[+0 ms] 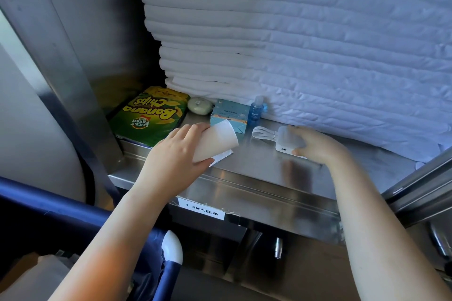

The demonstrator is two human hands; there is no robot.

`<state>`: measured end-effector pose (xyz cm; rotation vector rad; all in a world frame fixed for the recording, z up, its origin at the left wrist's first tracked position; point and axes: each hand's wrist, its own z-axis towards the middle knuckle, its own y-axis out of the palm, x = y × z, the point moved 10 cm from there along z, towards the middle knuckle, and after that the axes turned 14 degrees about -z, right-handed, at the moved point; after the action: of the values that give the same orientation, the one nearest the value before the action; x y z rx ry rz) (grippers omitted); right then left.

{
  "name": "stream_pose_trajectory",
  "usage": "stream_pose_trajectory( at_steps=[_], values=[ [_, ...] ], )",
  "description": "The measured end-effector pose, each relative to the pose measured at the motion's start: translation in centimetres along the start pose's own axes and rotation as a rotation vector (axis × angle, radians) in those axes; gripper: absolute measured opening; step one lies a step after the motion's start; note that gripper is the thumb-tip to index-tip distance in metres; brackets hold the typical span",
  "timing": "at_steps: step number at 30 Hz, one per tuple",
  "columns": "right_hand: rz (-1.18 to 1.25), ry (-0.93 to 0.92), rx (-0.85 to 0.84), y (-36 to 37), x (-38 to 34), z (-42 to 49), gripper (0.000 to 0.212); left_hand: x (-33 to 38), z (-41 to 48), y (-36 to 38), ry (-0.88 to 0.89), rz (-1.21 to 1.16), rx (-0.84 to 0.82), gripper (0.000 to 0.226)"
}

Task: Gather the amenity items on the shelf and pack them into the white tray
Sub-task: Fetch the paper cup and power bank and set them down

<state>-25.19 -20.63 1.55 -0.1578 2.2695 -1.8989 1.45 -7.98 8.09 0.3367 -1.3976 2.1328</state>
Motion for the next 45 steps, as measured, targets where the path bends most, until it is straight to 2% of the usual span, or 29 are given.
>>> stream_pose_trajectory(
  at_steps=[2, 5, 7, 18, 21, 22, 24, 26, 28, 31, 33, 39, 42, 45],
  values=[
    [0.018, 0.021, 0.066, 0.2, 0.1, -0.2, 0.064, -0.1, 0.0, -0.1, -0.002, 0.000, 0.005, 0.060],
    [0.027, 0.085, 0.291, 0.2, 0.1, -1.6, 0.058, -0.2, -0.1, -0.4, 0.006, -0.002, 0.019, 0.059],
    [0.015, 0.089, 0.368, 0.7, -0.2, -2.3, 0.059, -0.3, -0.1, -0.5, 0.006, -0.001, 0.022, 0.059],
    [0.001, 0.003, 0.243, 0.8, -1.5, 1.3, 0.061, 0.1, 0.8, -0.6, 0.010, -0.028, 0.050, 0.060],
    [-0.009, -0.005, 0.293, 0.2, -1.9, 0.6, 0.059, 0.1, 1.0, -0.8, 0.009, -0.042, 0.054, 0.061],
    [0.034, -0.013, 0.376, -0.6, -2.4, -0.2, 0.057, 0.2, 1.1, -0.9, 0.014, -0.048, 0.054, 0.062],
    [0.318, -0.099, 0.522, -2.3, -4.1, -2.5, 0.059, 0.5, 1.2, -1.0, 0.034, -0.070, 0.062, 0.062],
    [0.680, -0.280, 0.418, -2.7, -6.9, -4.1, 0.068, 1.0, 1.2, -1.1, 0.059, -0.091, 0.068, 0.064],
    [0.776, -0.403, 0.231, -2.6, -9.8, -4.9, 0.082, 1.6, 1.3, -1.1, 0.086, -0.101, 0.069, 0.064],
    [0.742, -0.469, 0.173, -3.5, -12.0, -5.2, 0.092, 2.5, 1.4, -0.9, 0.130, -0.101, 0.066, 0.063],
    [0.728, -0.477, 0.185, -4.2, -12.6, -5.3, 0.086, 2.9, 1.4, -0.7, 0.146, -0.104, 0.058, 0.063],
    [0.683, -0.513, 0.282, -5.7, -12.9, -5.6, 0.051, 3.0, 1.5, -0.5, 0.156, -0.080, 0.020, 0.063],
    [0.657, -0.515, 0.319, -6.3, -12.7, -5.7, 0.051, 3.2, 1.5, -0.4, 0.182, -0.049, 0.020, 0.069],
    [0.477, -0.463, 0.442, -7.7, -12.0, -5.6, 0.056, 3.9, 1.3, -0.4, 0.233, -0.029, 0.034, 0.078]
  ],
)
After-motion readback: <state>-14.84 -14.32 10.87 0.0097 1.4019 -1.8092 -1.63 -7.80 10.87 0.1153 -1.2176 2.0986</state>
